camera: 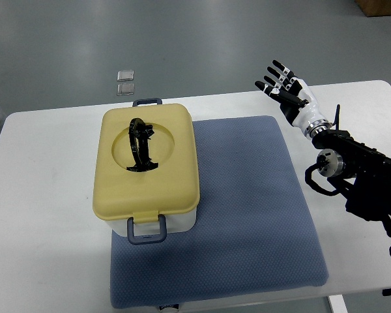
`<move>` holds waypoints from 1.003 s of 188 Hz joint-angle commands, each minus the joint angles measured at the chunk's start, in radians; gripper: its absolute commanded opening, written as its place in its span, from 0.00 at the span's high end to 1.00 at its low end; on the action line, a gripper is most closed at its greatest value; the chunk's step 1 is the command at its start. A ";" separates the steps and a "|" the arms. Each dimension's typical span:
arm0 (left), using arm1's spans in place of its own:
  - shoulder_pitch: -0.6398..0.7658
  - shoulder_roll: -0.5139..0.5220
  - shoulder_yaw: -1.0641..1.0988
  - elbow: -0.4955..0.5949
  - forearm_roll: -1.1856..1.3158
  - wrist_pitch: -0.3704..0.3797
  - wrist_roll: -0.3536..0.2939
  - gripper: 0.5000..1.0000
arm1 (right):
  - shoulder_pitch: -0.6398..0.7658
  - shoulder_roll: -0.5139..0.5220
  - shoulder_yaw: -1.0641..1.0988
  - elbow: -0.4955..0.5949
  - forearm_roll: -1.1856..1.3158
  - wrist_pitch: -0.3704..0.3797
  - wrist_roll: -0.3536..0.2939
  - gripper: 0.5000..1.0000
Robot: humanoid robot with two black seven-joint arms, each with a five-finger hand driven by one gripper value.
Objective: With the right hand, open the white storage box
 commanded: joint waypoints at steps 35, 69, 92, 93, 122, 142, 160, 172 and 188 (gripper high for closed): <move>0.000 0.000 -0.006 -0.006 -0.001 -0.001 0.000 0.00 | 0.000 0.000 -0.001 0.000 0.000 -0.003 0.000 0.15; 0.000 0.000 -0.002 0.006 -0.001 0.005 0.000 0.00 | -0.002 0.000 -0.001 0.000 0.000 -0.003 0.000 0.15; 0.000 0.000 -0.002 0.005 -0.001 0.007 0.000 0.00 | 0.000 0.000 0.000 0.000 0.000 -0.003 0.000 0.15; 0.000 0.000 -0.002 0.005 -0.001 0.007 0.000 0.00 | 0.000 0.000 0.000 0.000 0.000 -0.003 0.000 0.15; 0.000 0.000 -0.003 0.005 -0.001 0.007 0.000 0.00 | 0.002 0.002 0.000 0.000 0.001 -0.003 0.000 0.15; 0.000 0.000 -0.003 0.005 -0.001 0.007 0.000 0.00 | 0.002 0.000 0.000 0.000 0.001 -0.003 0.011 0.15; 0.000 0.000 -0.002 0.006 -0.001 0.007 0.000 0.00 | 0.002 0.000 0.000 0.000 0.001 -0.003 0.025 0.15; 0.000 0.000 -0.003 0.005 -0.001 0.007 0.000 0.00 | 0.003 0.000 0.000 0.000 0.001 -0.004 0.025 0.15; 0.000 0.000 -0.005 0.005 -0.001 0.007 0.000 0.00 | 0.006 0.000 0.002 0.000 0.001 -0.006 0.025 0.15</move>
